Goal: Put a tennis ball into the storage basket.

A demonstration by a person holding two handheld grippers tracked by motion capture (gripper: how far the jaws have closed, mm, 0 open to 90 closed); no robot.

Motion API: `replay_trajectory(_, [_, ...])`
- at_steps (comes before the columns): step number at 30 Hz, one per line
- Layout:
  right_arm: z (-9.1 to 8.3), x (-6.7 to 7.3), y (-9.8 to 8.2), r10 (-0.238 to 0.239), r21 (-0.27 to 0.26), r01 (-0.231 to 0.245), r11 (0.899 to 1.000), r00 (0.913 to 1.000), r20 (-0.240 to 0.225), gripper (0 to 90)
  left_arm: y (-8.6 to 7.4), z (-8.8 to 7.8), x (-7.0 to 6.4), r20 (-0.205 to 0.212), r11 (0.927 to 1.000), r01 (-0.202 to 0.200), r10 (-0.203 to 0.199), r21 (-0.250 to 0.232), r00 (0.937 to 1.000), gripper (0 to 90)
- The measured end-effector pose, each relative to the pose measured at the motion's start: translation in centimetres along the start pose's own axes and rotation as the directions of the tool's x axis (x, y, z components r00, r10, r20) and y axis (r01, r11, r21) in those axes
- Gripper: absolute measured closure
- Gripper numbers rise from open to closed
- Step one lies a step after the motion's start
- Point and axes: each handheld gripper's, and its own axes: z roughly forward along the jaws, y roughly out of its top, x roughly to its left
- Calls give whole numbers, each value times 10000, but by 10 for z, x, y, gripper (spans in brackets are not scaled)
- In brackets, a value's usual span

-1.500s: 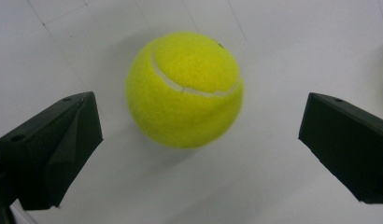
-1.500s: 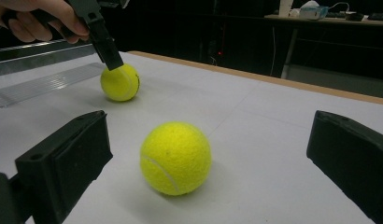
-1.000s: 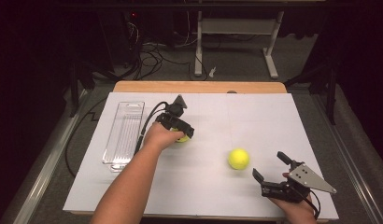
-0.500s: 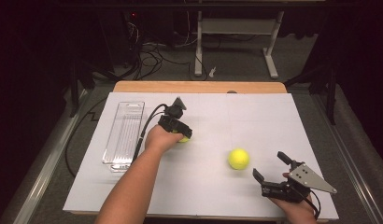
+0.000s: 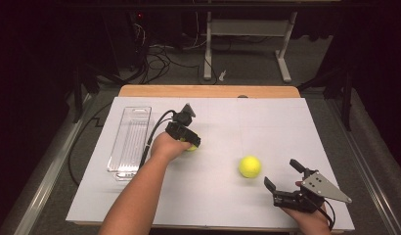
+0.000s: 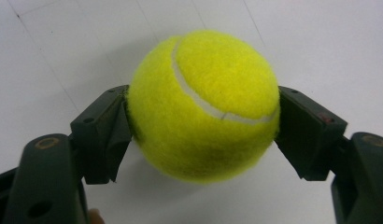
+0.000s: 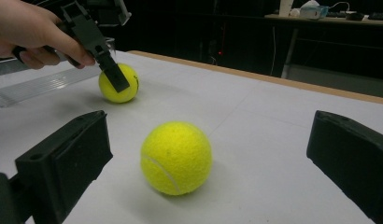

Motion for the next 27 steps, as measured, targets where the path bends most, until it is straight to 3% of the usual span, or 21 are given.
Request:
replay_trajectory(16, [0, 0, 0, 4, 11, -4, 10000, 10000, 9, 4, 1, -4, 0, -212, 9996, -54, 60, 267, 9998, 267])
replay_trajectory(23, [1, 0, 0, -28, 36, 28, 10000, 10000, -3, 4, 1, -18, -1, 26, 9997, -110, 110, 196, 9999, 268])
replay_trajectory(27, [1, 1, 0, -64, 33, 64, 10000, 10000, -10, 4, 3, -28, -2, 258, 9995, 178, -185, 270, 9995, 267])
